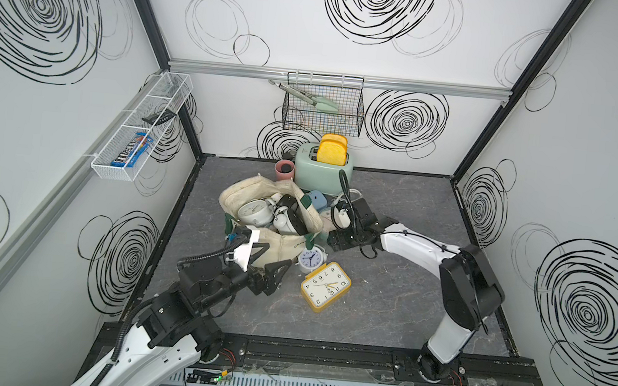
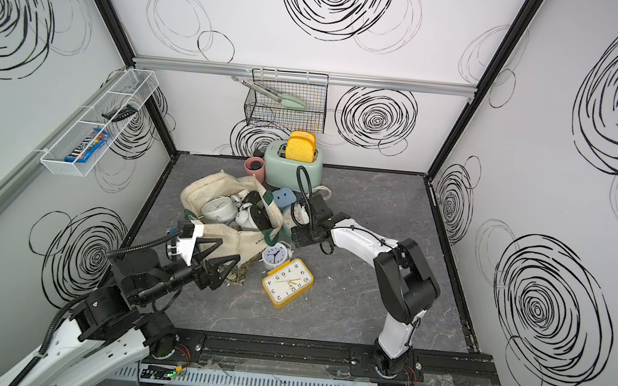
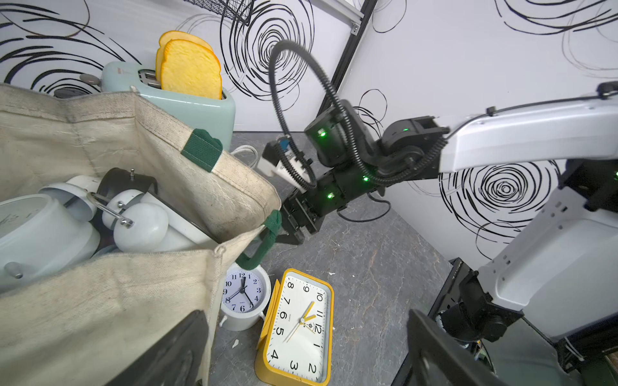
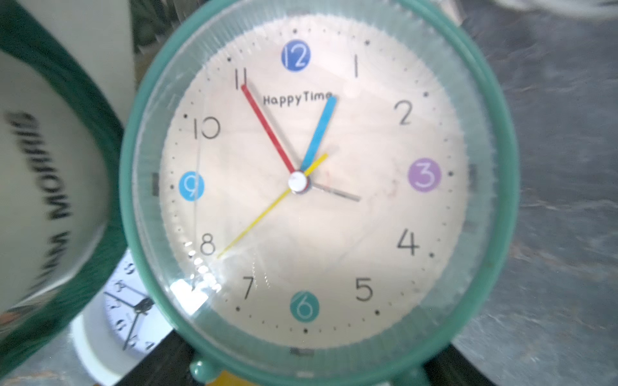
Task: Put the alarm clock into the canvas bag
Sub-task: Pick up the alarm from the center of the board.
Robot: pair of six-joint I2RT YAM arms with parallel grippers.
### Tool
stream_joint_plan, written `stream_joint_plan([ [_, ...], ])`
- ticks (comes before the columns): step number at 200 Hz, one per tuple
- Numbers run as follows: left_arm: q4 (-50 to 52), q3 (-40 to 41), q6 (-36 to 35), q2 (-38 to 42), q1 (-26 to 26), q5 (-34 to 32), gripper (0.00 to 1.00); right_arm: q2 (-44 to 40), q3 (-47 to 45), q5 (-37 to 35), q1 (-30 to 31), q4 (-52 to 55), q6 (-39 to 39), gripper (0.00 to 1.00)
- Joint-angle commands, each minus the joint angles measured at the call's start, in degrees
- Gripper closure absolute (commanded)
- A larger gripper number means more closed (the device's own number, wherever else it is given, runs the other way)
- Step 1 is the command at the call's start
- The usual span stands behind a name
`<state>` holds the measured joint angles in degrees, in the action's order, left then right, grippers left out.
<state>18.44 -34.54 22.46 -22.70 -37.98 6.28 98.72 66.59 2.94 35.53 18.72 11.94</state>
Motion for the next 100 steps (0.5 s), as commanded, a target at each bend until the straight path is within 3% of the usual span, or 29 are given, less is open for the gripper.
stream_joint_plan([
  [1,-3.3,-4.8,1.8,-2.4,0.2,-0.2,0.04,-6.0,-1.9,-0.2,-1.7,-4.1,3.7,0.47],
  [69,-8.0,-17.3,4.7,-20.1,-0.1,8.7,0.04,-27.7,-11.1,1.5,-4.9,-9.1,7.7,0.52],
  [100,-9.8,-23.6,6.3,-30.2,-2.5,11.2,0.04,-35.6,-13.6,3.6,-4.9,-10.1,9.0,0.54],
])
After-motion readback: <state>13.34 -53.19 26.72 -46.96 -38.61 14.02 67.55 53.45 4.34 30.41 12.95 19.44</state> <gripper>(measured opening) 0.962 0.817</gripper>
